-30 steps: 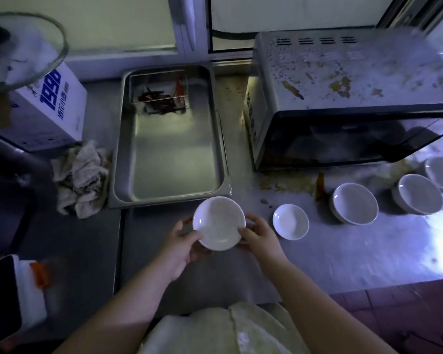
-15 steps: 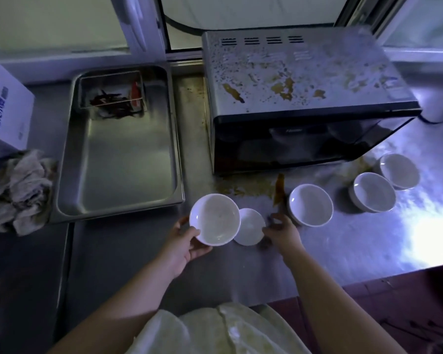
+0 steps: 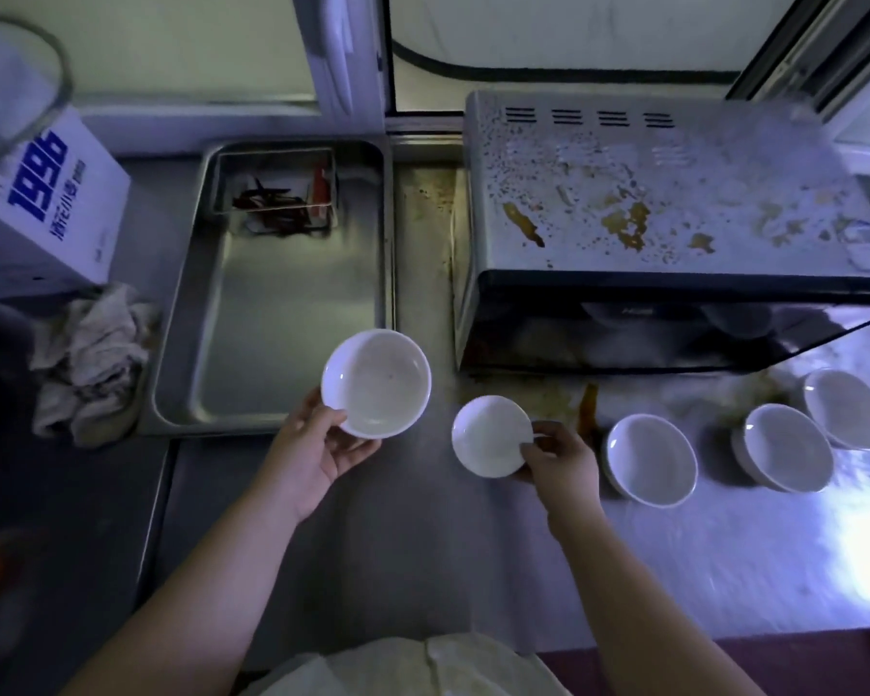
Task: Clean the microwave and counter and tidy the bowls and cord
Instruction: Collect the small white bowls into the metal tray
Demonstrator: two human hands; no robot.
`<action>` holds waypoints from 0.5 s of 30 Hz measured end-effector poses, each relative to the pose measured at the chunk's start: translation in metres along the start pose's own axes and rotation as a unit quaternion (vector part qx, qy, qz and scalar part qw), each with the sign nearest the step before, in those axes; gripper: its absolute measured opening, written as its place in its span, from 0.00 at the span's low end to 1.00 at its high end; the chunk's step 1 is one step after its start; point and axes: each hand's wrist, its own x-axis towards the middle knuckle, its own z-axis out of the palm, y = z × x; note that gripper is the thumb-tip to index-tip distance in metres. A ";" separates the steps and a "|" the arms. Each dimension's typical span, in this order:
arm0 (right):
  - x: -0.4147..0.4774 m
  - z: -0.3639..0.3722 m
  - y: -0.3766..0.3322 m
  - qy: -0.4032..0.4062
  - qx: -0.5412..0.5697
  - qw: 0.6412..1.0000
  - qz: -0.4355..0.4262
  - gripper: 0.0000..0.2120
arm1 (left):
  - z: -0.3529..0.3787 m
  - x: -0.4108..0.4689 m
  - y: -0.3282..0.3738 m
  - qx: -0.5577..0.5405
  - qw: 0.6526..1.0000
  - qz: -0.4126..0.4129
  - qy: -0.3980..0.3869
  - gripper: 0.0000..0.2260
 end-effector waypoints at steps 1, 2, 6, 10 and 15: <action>-0.001 0.006 -0.014 -0.001 0.012 1.000 -0.008 0.10 | -0.006 0.004 0.010 -0.016 1.000 0.010 0.010 0.12; -0.002 0.014 -0.029 -0.004 0.026 1.000 -0.014 0.10 | -0.013 0.010 0.020 -0.032 0.999 0.020 0.022 0.11; -0.004 0.061 -0.090 -0.042 0.038 0.998 -0.040 0.09 | -0.039 0.038 0.064 -0.054 0.995 0.054 0.057 0.13; -0.011 0.105 -0.114 0.044 0.076 0.996 -0.020 0.03 | -0.063 0.078 0.109 -0.035 0.991 0.079 0.104 0.16; -0.009 0.123 -0.094 0.059 0.041 0.997 0.015 0.01 | -0.083 0.130 0.141 -0.052 0.990 0.066 0.115 0.18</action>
